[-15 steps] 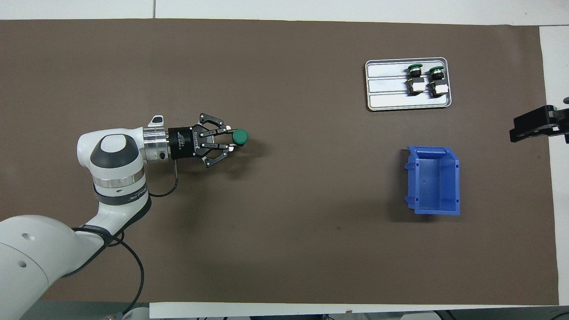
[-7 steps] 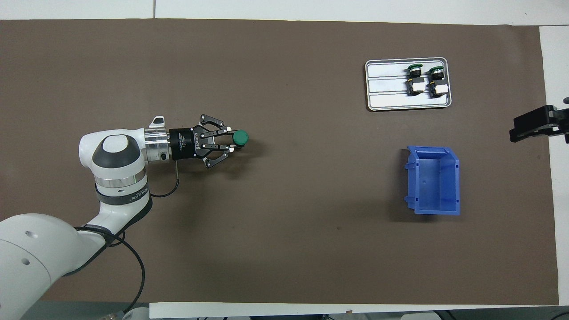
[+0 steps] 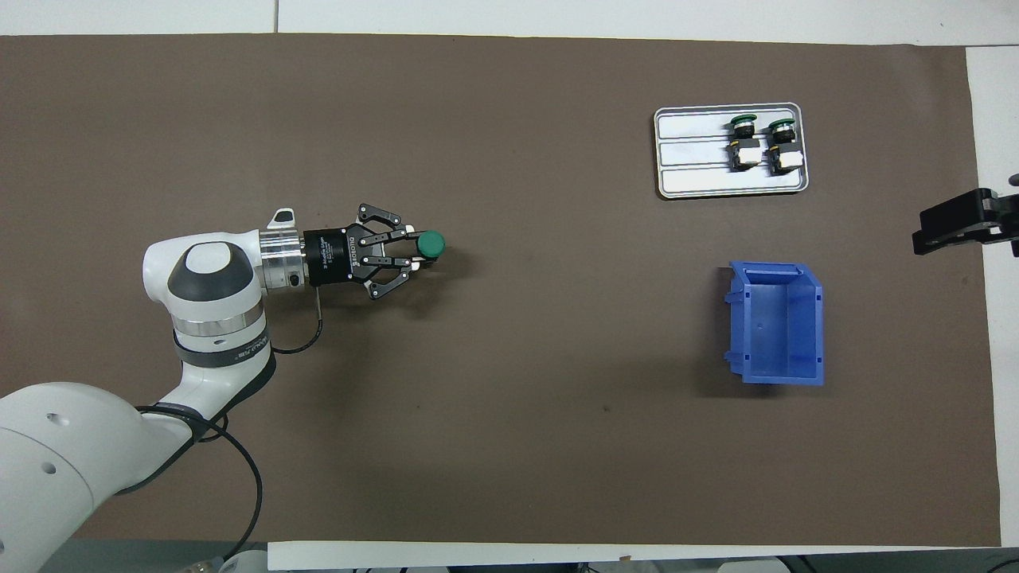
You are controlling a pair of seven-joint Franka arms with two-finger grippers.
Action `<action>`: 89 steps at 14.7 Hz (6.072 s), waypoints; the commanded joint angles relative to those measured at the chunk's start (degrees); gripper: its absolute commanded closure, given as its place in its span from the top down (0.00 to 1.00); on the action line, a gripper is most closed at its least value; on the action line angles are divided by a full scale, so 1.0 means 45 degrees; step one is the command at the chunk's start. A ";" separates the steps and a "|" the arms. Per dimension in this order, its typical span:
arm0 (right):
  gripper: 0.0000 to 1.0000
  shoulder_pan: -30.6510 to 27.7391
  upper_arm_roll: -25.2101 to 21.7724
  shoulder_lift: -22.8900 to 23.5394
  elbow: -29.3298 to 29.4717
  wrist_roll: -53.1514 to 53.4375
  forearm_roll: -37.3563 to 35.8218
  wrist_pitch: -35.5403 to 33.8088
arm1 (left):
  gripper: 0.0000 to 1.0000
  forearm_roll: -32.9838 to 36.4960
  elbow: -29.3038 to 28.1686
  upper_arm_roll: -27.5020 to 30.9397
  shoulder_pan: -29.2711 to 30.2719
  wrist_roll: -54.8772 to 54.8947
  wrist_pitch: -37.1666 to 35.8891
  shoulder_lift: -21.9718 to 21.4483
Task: Place and press button with both arms
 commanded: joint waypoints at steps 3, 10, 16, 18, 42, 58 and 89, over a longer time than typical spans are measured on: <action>0.99 -0.0050 0.0011 -0.0329 -0.0394 -0.0282 0.0055 0.0095 | 0.00 -0.0493 -0.0166 0.0054 -0.0460 0.0247 0.0419 -0.0058; 0.99 -0.0050 0.0011 -0.0329 -0.0394 -0.0282 0.0055 0.0095 | 0.01 -0.0513 -0.0264 0.0054 -0.0616 0.0286 0.0692 -0.0039; 0.99 -0.0050 0.0011 -0.0329 -0.0394 -0.0282 0.0055 0.0095 | 0.16 -0.0513 -0.0382 0.0054 -0.0519 0.0461 0.0653 -0.0078; 0.99 -0.0050 0.0011 -0.0329 -0.0394 -0.0282 0.0055 0.0095 | 0.27 -0.0493 -0.0381 0.0073 -0.0480 0.0461 0.0576 -0.0097; 0.99 -0.0050 0.0011 -0.0329 -0.0394 -0.0282 0.0055 0.0095 | 1.00 0.1397 -0.1317 0.0171 -0.0324 -0.0026 0.1688 -0.2107; 0.99 -0.0031 0.0011 -0.0329 -0.0394 -0.0282 0.0056 0.0095 | 1.00 1.1920 0.0846 0.0210 0.0224 -0.2916 0.0263 -0.3789; 0.99 -0.0050 0.0011 -0.0329 -0.0394 -0.0282 0.0055 0.0095 | 0.00 1.9741 0.5419 0.0093 -0.3586 -0.1941 -0.0266 -0.0175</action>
